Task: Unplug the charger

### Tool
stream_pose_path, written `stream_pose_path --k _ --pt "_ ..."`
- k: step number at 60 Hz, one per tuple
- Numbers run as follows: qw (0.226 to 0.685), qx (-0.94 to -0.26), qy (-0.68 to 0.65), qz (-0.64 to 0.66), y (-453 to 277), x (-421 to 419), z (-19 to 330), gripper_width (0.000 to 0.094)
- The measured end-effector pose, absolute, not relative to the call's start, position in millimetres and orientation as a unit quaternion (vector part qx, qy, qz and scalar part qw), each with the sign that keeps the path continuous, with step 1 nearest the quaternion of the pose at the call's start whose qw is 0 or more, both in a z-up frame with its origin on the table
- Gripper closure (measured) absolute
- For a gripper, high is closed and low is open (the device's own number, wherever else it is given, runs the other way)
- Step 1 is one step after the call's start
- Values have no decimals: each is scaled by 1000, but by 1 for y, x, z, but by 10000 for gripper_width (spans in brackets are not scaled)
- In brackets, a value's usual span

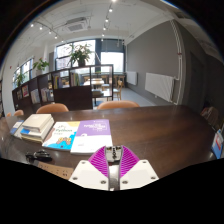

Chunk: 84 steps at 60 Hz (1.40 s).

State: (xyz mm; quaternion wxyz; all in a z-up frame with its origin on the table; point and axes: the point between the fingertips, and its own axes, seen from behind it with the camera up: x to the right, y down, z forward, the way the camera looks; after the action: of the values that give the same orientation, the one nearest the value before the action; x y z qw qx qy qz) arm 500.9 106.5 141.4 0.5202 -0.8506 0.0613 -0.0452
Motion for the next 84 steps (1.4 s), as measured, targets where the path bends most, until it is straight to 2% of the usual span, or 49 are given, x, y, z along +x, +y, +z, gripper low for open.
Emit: stream_pose_path --k 9,14,21,23,25,31,33,47,52,59,70,77,84 --pt "463 -884 55 -35 91 503 56 822" --pt "447 -892 64 -30 87 506 31 784" --pt "431 -899 72 -25 86 504 19 665" --pt "434 -897 77 -27 86 506 23 588" --pt "439 -894 81 -34 85 508 29 469" --pt "463 -881 77 -53 83 507 69 176" --pt "477 -874 78 -56 82 506 88 131" --pt "577 -810 88 -54 16 446 241 129" --pt "589 -804 78 -42 -24 404 264 122" --pt "574 -816 54 -29 -84 342 259 125" --pt "521 -853 30 3 -167 242 199 112" --pt "506 -862 1 18 -201 196 185 98" --pt "504 -863 -24 32 -223 162 186 96"
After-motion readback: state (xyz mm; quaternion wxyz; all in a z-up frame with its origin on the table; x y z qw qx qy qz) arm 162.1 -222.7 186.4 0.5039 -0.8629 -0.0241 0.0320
